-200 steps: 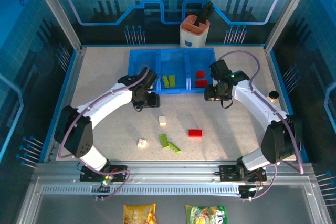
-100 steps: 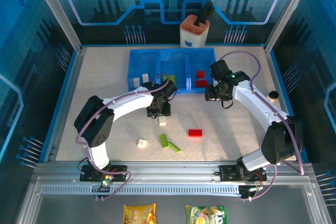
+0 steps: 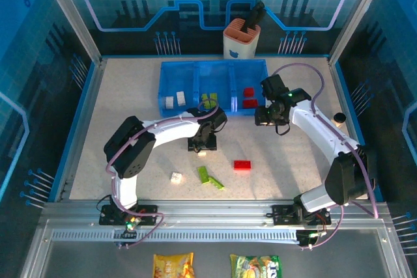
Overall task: Sort the legos into containers by color
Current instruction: Pick up the lego from the center of the table.
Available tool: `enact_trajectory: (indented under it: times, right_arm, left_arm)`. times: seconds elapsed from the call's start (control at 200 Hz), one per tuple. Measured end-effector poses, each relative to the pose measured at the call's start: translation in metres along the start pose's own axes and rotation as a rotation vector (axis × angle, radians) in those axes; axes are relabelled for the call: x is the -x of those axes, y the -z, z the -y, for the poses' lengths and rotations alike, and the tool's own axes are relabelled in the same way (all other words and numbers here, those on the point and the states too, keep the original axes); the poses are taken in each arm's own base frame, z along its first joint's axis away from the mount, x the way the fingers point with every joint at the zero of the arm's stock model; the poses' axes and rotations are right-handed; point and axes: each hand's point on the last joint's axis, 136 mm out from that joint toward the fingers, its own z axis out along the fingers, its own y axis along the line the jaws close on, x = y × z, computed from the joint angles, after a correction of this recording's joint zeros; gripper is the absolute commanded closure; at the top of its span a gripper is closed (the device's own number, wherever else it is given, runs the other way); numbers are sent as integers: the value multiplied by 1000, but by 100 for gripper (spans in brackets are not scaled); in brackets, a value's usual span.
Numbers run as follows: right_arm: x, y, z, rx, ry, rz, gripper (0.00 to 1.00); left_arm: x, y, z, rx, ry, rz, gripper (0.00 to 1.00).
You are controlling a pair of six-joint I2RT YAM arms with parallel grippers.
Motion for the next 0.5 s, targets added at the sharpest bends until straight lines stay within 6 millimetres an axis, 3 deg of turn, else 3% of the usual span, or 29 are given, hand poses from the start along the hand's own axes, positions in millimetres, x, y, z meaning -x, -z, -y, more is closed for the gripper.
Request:
enact_trajectory:
  times: [0.5]
  right_arm:
    - [0, 1, 0, 1, 0, 2, 46]
  left_arm:
    - [-6, -12, -6, 17, 13, -12, 50]
